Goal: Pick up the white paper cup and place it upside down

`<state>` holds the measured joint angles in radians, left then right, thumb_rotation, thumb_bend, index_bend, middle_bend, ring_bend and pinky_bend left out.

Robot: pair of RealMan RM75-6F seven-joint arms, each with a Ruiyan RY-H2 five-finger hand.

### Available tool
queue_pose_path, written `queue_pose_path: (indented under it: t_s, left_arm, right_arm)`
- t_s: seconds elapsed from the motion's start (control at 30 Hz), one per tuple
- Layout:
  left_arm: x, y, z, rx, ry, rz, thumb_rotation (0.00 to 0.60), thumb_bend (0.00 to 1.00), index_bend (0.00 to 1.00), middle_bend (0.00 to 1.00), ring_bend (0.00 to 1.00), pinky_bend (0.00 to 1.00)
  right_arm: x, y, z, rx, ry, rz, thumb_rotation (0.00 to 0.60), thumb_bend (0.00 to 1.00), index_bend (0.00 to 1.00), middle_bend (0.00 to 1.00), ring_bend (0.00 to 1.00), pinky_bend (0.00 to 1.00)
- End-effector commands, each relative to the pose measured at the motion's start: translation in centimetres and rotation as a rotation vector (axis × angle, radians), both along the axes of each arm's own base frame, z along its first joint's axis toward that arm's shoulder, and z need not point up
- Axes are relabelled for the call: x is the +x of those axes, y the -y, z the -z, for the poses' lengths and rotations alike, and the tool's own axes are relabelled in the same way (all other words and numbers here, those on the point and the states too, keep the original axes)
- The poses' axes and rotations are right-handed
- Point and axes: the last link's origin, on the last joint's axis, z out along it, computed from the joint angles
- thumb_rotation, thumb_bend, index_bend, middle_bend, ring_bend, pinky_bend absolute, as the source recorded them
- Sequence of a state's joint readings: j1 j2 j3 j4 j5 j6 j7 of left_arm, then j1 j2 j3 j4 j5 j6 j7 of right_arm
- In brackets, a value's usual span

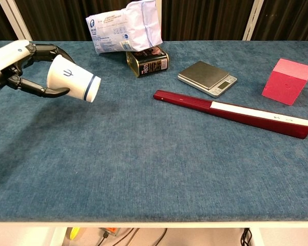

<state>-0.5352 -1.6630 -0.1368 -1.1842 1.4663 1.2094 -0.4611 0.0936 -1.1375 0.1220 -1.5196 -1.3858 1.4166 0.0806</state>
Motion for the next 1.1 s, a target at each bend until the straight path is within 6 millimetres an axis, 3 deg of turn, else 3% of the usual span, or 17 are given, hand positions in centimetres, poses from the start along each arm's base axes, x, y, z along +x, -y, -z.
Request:
queue_pose_path:
  t_s: [0.03,0.3,0.53,0.77,0.97,1.1]
  left_arm:
    - [-0.2,0.0,0.4,-0.008,-0.024,0.008,0.6,0.26,0.38,0.43,0.12,0.1]
    - [-1.4,0.3,1.0,-0.056,-0.077,0.0,0.6,0.25,0.32,0.4,0.07,0.08]
    - [-1.7,0.5,0.8,-0.095,-0.097,0.026,0.6,0.25,0.13,0.19,0.0,0.05]
    - [-1.8,0.8,0.2,-0.102,-0.154,0.066,0.6,0.25,0.11,0.16,0.0,0.05]
    - [0.4,1.0,-1.2,-0.002,-0.332,0.202,0.6,0.25,0.12,0.16,0.0,0.04]
    - [3.1,1.2,-1.5,0.1,-0.571,0.33,0.6,0.24,0.17,0.17,0.0,0.03]
  right_arm:
    - [0.1,0.0,0.0,-0.001,-0.003,-0.003,0.6,0.15,0.0,0.0,0.0,0.0]
    - [-0.1,0.0,0.1,0.003,-0.005,0.005,0.6,0.15,0.0,0.0,0.0,0.0]
    - [-0.1,0.1,0.0,-0.001,-0.004,0.005,0.6,0.15,0.0,0.0,0.0,0.0]
    - [-0.1,0.1,0.0,0.001,-0.006,0.009,0.6,0.15,0.0,0.0,0.0,0.0]
    - [-0.2,0.1,-0.1,-0.002,-0.006,0.012,0.6,0.15,0.0,0.0,0.0,0.0]
    - [-0.3,0.1,0.0,0.001,-0.005,0.014,0.6,0.15,0.0,0.0,0.0,0.0]
